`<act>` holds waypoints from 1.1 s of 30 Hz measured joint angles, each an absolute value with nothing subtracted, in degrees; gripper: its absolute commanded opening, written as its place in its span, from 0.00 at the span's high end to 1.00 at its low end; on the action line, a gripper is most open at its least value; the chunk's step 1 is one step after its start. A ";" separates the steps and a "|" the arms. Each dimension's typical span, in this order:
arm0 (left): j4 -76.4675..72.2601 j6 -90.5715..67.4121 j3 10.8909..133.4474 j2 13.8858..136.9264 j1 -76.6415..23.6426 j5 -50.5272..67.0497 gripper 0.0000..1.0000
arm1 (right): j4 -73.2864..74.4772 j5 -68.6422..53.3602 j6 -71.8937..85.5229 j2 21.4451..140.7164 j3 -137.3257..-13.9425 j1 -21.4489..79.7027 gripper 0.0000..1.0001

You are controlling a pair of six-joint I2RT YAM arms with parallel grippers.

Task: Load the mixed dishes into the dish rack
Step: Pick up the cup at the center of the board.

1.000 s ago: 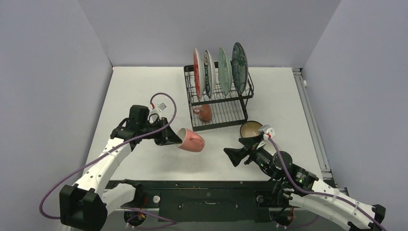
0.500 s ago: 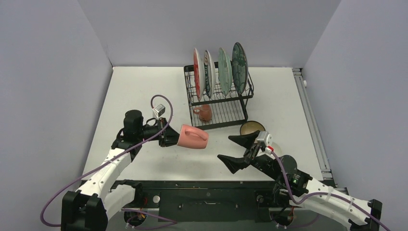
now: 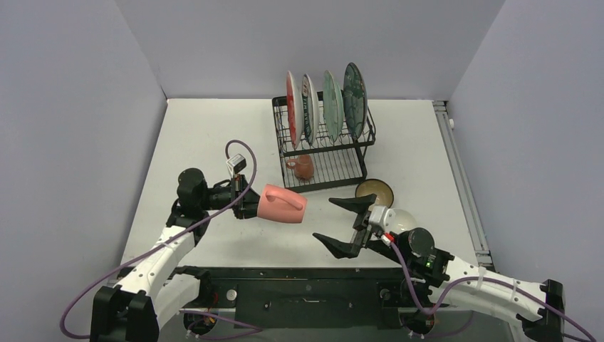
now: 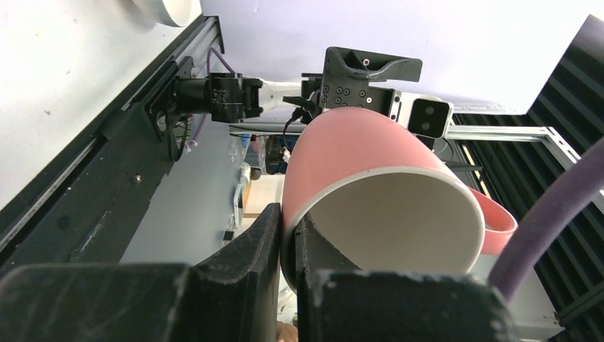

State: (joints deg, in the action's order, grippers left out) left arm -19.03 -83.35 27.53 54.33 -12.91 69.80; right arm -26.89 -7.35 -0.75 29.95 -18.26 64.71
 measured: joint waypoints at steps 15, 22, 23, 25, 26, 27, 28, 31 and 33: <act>-31.73 -93.12 25.47 52.36 -13.76 72.20 1.00 | -26.39 -8.40 -17.02 35.83 -25.50 71.96 0.10; -33.10 -94.24 25.36 51.20 -14.26 72.82 1.00 | -25.47 -8.36 -22.41 40.27 -28.58 74.54 0.09; -33.19 -94.30 25.32 51.00 -14.31 72.82 1.00 | -25.26 -8.36 -22.90 40.73 -29.04 74.74 0.10; -33.26 -94.35 25.21 50.61 -14.44 72.90 1.00 | -25.15 -8.36 -23.94 41.91 -30.15 75.09 0.09; -33.28 -94.37 25.10 50.39 -14.55 72.93 1.00 | -25.10 -8.34 -24.47 42.48 -30.63 75.24 0.09; -33.26 -94.39 24.99 50.19 -14.63 72.97 1.00 | -25.12 -8.34 -24.99 43.05 -31.16 75.42 0.10; -33.28 -94.37 24.86 50.00 -14.74 73.01 1.00 | -25.10 -8.34 -25.34 43.48 -31.46 75.50 0.09; -33.26 -94.48 24.67 49.34 -14.98 73.19 1.00 | -25.12 -8.29 -26.37 44.91 -32.14 75.77 0.10; -33.26 -94.52 24.67 48.88 -15.09 73.21 1.00 | -25.12 -8.29 -26.70 45.80 -32.32 76.01 0.12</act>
State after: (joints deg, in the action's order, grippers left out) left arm -33.26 -94.52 24.67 48.88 -15.09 73.21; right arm -25.12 -8.29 -26.70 45.80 -32.32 76.01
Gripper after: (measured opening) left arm 0.053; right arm 0.902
